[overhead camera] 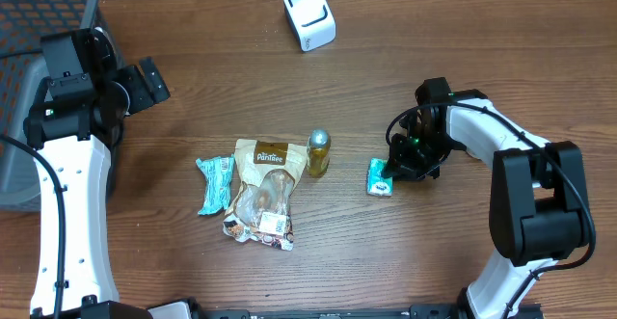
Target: Scan the item barcode
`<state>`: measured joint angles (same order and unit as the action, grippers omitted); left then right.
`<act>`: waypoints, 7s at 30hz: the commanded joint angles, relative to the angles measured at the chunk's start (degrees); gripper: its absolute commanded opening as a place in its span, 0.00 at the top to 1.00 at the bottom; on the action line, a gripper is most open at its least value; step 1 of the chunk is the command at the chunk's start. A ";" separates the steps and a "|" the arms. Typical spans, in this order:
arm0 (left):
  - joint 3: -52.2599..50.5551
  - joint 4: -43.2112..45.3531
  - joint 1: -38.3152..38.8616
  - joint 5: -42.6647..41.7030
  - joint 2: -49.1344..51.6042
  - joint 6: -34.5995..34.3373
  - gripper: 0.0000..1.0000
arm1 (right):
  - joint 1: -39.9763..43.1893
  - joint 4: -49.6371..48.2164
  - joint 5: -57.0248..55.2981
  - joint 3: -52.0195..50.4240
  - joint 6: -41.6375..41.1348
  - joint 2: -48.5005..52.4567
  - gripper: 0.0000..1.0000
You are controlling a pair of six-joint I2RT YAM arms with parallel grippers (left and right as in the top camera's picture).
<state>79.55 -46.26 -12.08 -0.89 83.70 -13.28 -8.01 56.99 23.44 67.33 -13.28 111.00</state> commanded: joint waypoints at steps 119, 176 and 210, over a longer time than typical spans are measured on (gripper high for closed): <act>1.29 0.02 0.11 -0.04 -0.33 1.07 0.00 | -25.11 -32.68 -61.55 31.36 35.67 -3.17 0.96; 1.29 0.02 0.11 -0.04 -0.33 1.07 0.00 | -13.46 7.58 -32.92 31.02 4.79 -6.45 0.96; 1.29 0.02 0.11 -0.04 -0.33 1.07 0.00 | -5.99 9.49 -34.62 7.56 -9.55 -6.36 0.96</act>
<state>79.57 -46.26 -12.08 -0.89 83.70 -13.28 -14.28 66.67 -9.21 75.55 -20.99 104.53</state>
